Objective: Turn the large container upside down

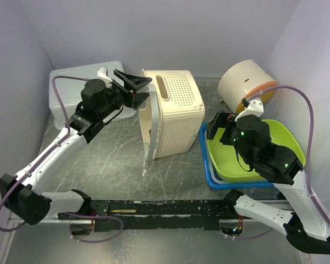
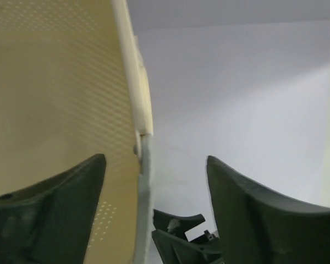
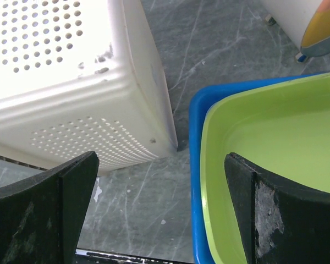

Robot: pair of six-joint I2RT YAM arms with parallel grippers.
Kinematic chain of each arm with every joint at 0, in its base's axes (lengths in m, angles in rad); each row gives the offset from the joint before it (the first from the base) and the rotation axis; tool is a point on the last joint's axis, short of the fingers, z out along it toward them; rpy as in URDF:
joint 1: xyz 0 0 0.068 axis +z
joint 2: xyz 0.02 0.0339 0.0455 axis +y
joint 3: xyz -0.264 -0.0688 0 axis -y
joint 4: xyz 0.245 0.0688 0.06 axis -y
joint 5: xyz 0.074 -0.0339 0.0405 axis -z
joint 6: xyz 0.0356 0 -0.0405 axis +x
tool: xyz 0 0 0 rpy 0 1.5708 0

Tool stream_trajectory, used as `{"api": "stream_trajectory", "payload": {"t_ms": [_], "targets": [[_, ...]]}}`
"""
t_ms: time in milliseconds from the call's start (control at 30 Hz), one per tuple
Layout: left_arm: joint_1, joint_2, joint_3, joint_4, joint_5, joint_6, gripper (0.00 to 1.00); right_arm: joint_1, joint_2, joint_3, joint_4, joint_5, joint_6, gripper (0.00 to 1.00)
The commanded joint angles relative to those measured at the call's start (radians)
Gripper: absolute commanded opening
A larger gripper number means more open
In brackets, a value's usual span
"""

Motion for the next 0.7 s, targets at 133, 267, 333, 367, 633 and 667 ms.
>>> {"api": "stream_trajectory", "payload": {"t_ms": [133, 267, 333, 367, 633, 667], "targets": [[0.033, -0.05, 0.217, -0.332, -0.001, 0.318, 1.0, 0.004, 0.023, -0.007, 0.071, -0.033, -0.023, 1.0], [0.033, 0.003, 0.354, -0.492, 0.025, 0.457, 1.0, 0.003, 0.04, -0.006, 0.091, -0.036, -0.037, 1.0], [0.033, 0.024, 0.414, -0.54, 0.024, 0.515, 1.0, 0.004, 0.053, 0.0, 0.104, -0.035, -0.041, 1.0], [0.032, 0.032, 0.439, -0.56, 0.028, 0.544, 1.0, 0.003, 0.063, 0.012, 0.108, -0.03, -0.039, 1.0], [-0.149, 0.225, 0.867, -0.989, -0.3, 0.712, 0.97, 0.003, 0.149, 0.136, 0.127, -0.014, -0.051, 1.0], [-0.178, 0.25, 0.909, -1.028, -0.345, 0.714, 0.97, 0.001, 0.168, 0.157, 0.113, -0.006, -0.049, 1.0]]}}
